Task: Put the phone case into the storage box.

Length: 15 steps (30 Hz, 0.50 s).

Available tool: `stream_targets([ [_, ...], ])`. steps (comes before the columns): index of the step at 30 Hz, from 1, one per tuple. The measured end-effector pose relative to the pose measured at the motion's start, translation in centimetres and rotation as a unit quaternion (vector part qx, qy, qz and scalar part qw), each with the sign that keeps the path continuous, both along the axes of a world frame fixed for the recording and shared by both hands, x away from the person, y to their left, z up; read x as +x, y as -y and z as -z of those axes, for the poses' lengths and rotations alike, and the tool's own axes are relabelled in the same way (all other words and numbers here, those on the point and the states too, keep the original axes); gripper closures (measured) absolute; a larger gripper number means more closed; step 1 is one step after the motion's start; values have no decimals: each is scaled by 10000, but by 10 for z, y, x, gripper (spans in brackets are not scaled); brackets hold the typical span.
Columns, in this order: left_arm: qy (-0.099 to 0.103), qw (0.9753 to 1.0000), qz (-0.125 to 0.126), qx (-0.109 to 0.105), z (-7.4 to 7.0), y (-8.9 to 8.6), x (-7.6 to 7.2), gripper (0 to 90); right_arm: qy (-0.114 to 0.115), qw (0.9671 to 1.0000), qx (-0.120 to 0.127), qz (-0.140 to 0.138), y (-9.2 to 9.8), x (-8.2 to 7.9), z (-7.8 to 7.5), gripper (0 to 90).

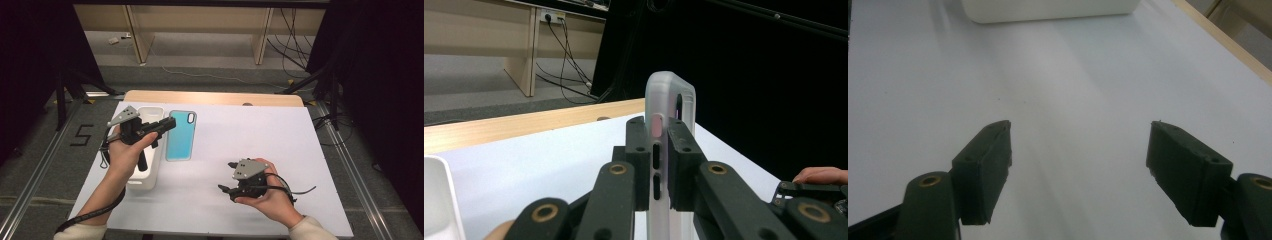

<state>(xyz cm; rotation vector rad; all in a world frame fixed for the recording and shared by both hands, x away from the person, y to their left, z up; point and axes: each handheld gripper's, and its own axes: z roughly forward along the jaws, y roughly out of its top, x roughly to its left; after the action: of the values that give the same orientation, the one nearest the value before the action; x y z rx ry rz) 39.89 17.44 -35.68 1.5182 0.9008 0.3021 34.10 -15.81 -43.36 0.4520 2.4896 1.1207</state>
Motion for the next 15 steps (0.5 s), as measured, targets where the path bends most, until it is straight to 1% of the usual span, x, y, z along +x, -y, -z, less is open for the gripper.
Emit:
stream_targets([
  [15, 45, 10000, -55, 19, -2, -7, 1, 819, -1, 10000, 13, -8, 0, 0, 1, 270],
])
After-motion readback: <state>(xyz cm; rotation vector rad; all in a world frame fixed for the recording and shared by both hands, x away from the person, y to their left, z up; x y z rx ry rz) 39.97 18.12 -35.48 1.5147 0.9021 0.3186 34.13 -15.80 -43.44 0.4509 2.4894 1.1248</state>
